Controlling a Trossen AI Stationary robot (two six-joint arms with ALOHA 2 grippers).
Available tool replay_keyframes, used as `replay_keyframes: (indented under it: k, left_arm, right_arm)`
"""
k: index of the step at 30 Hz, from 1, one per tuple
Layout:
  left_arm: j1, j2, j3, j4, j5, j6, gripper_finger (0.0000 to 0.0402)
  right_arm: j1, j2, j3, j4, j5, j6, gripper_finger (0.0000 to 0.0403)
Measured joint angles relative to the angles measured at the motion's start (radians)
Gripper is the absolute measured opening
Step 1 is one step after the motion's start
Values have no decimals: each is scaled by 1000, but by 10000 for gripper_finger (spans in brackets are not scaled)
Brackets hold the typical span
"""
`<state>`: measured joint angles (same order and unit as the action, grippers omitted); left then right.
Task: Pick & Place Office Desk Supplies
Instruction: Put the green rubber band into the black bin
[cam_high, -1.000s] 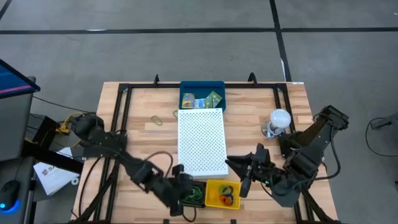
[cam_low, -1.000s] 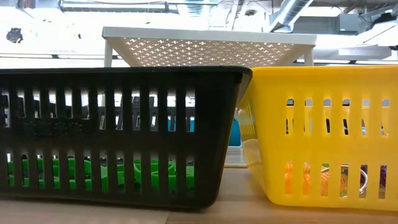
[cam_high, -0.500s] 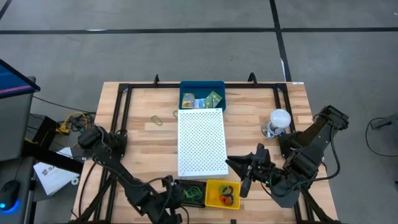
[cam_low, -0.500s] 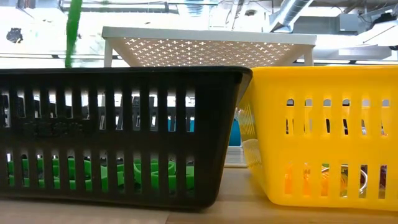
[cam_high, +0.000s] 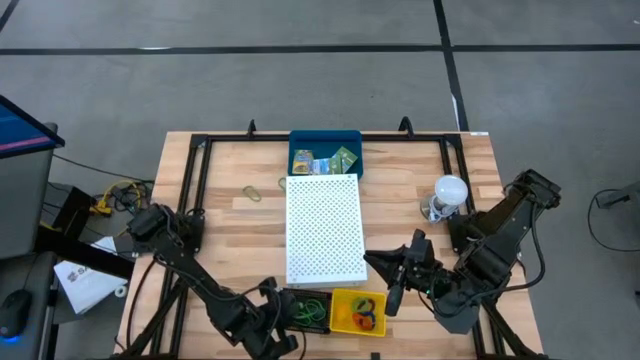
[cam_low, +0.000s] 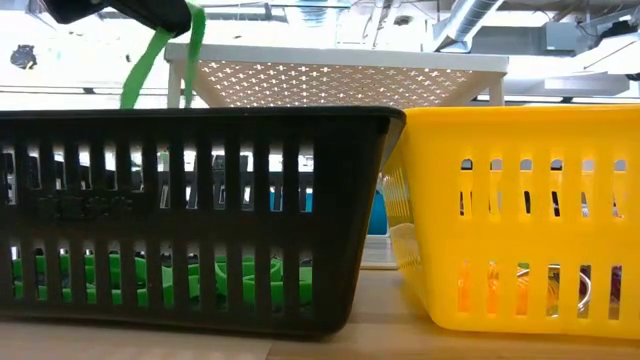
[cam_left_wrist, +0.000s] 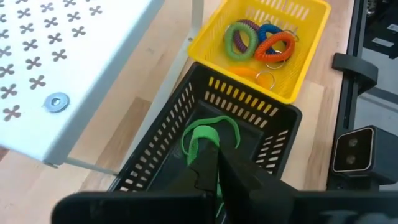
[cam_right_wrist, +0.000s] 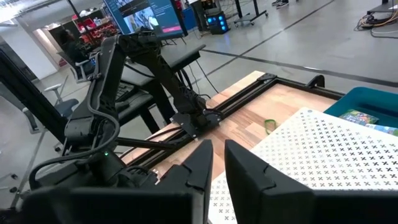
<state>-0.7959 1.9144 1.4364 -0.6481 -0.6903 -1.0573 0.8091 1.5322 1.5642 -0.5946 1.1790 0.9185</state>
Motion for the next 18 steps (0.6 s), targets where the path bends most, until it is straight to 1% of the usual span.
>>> replay_keyframes:
  k: [5, 10, 13, 18]
  left_arm:
    - [1, 0, 0, 1, 1, -21, 0]
    - [1, 0, 0, 3, 18, -51, 9]
    - [1, 0, 0, 13, 18, -58, 26]
    - [1, 0, 0, 15, 18, -58, 64]
  right_arm:
    - [2, 0, 0, -1, 0, -2, 32]
    - [2, 0, 0, -4, -2, -2, 37]
    - [2, 0, 0, -4, -3, -1, 46]
    - [2, 0, 0, -4, -3, -1, 55]
